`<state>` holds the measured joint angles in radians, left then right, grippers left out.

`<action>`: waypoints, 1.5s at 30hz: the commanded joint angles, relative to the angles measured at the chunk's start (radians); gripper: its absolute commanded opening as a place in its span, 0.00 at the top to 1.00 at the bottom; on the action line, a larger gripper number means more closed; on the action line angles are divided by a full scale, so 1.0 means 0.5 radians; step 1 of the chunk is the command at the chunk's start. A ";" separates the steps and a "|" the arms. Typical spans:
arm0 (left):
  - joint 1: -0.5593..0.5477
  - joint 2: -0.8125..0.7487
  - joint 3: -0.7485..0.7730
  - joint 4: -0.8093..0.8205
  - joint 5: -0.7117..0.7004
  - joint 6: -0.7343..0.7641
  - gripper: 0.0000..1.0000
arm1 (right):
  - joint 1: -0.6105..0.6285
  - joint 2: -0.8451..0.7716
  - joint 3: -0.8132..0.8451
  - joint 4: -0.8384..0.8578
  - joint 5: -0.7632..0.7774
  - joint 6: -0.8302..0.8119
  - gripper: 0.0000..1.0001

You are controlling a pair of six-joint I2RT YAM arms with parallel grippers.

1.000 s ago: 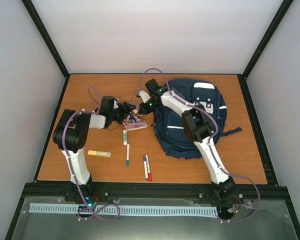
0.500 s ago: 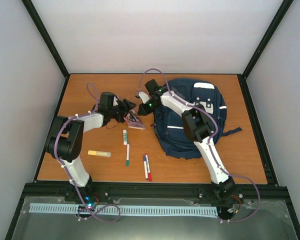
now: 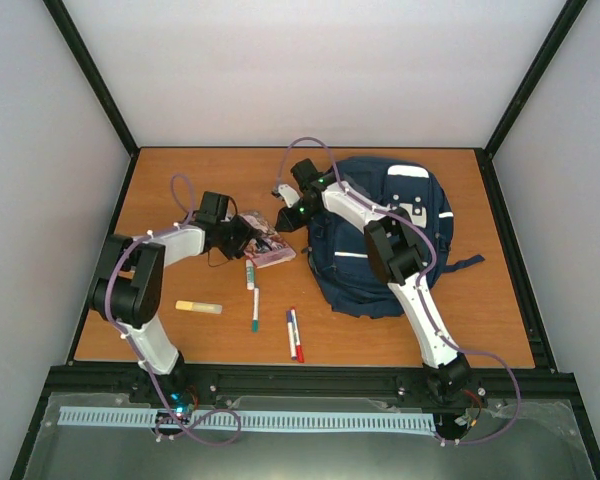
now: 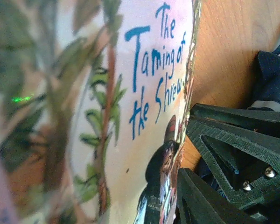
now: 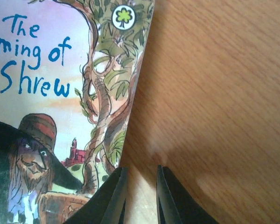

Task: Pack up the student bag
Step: Pick up the book from the center of the board.

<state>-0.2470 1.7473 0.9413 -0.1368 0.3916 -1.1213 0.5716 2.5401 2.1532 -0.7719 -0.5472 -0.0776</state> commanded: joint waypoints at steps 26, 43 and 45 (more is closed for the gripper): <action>-0.269 -0.814 0.271 0.161 0.442 0.805 0.99 | -0.678 -2.027 -1.374 -0.043 -0.158 -0.227 0.25; -0.613 -1.025 0.226 0.385 0.874 1.207 0.99 | -1.189 -3.097 -2.381 0.079 -1.042 -0.425 0.00; -0.613 -1.030 0.221 0.439 0.895 1.202 0.99 | -1.189 -3.106 -2.379 -0.011 -1.187 -0.503 0.00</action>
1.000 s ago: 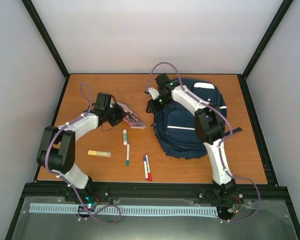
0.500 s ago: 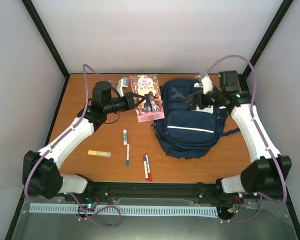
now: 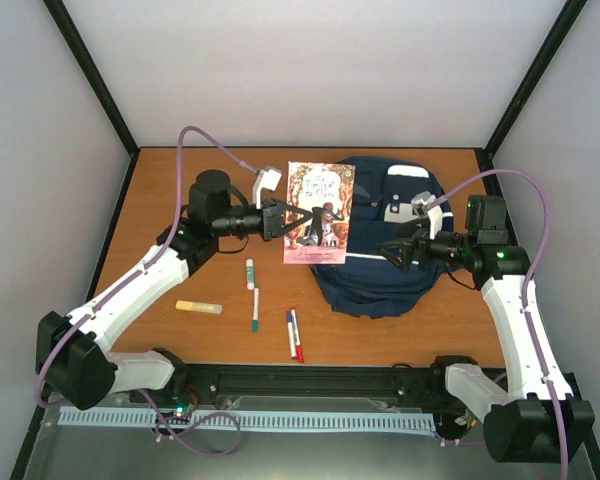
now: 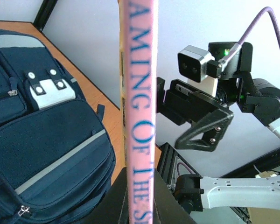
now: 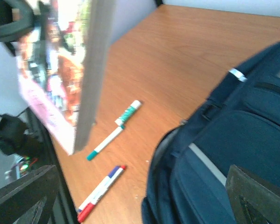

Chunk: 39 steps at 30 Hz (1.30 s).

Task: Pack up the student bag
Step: Pick up the book from the center of the board.

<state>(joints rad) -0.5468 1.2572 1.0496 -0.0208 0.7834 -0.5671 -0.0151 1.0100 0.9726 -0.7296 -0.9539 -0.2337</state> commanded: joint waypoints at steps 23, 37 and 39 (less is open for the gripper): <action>-0.111 0.038 0.079 0.887 0.364 -0.187 0.99 | 0.108 0.628 0.839 -0.815 -1.258 -0.574 0.08; -0.133 0.240 0.210 1.107 0.190 -0.411 0.99 | 0.404 0.632 0.987 -0.132 -0.994 0.172 0.13; -0.131 0.243 0.232 1.061 0.174 -0.381 0.99 | 0.413 0.652 1.026 -0.185 -1.061 0.165 0.17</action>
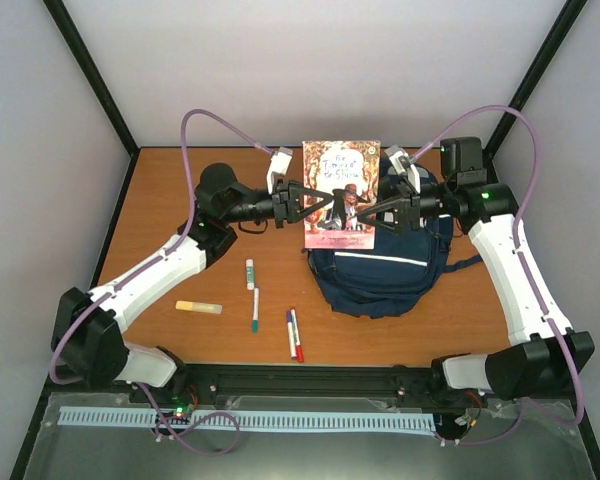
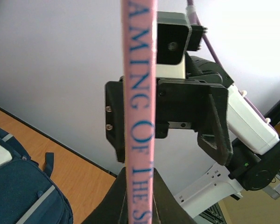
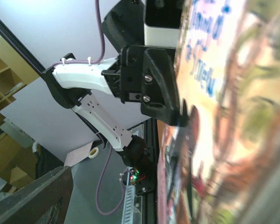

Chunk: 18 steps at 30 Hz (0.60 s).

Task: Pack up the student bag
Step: Pick up the book from the center of the board.

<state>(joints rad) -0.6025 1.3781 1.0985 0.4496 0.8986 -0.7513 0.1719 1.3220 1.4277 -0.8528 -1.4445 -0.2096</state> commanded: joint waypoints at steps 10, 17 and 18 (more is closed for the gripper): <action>-0.022 -0.056 0.156 -0.176 -0.236 0.194 0.99 | 0.040 -0.145 -0.035 0.116 0.007 0.282 0.44; -0.022 -0.063 0.157 -0.211 -0.263 0.212 0.99 | 0.037 -0.291 -0.208 0.309 0.282 0.470 0.71; -0.020 -0.061 0.156 -0.212 -0.260 0.212 0.99 | 0.037 -0.298 -0.213 0.319 0.294 0.482 0.74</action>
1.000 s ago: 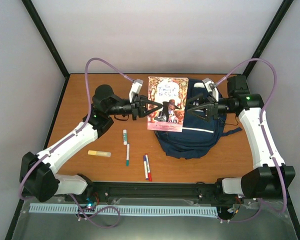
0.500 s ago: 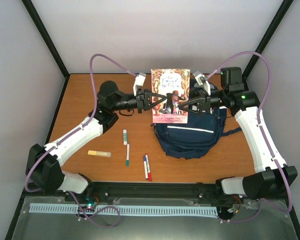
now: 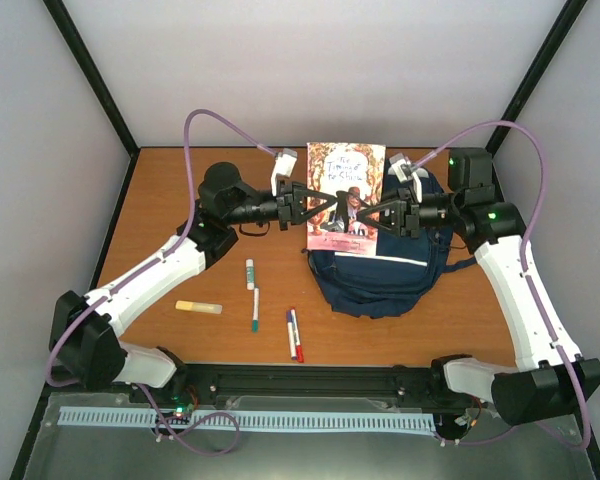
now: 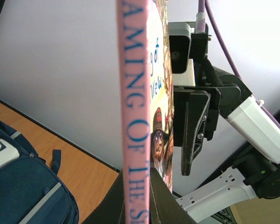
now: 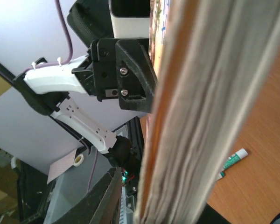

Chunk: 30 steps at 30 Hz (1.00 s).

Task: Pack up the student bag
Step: Pick up the book from the center of the board.

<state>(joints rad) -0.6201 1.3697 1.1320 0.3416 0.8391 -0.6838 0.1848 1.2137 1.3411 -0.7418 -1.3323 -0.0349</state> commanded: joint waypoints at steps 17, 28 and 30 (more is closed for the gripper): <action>0.013 0.014 0.135 -0.682 -0.607 0.320 0.32 | -0.270 -0.137 -0.052 -0.089 0.822 -0.110 0.97; 0.151 0.399 0.312 -1.231 -1.163 0.219 0.41 | -0.843 -0.513 -0.585 -0.189 0.936 -0.427 0.97; 0.195 0.480 0.314 -1.222 -1.188 0.183 0.41 | -0.942 -0.589 -0.682 -0.120 0.914 -0.407 0.97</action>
<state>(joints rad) -0.5671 1.5578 1.2491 -0.2138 0.3153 -0.5671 -0.2081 0.9813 1.0615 -0.8272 -0.8536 -0.1963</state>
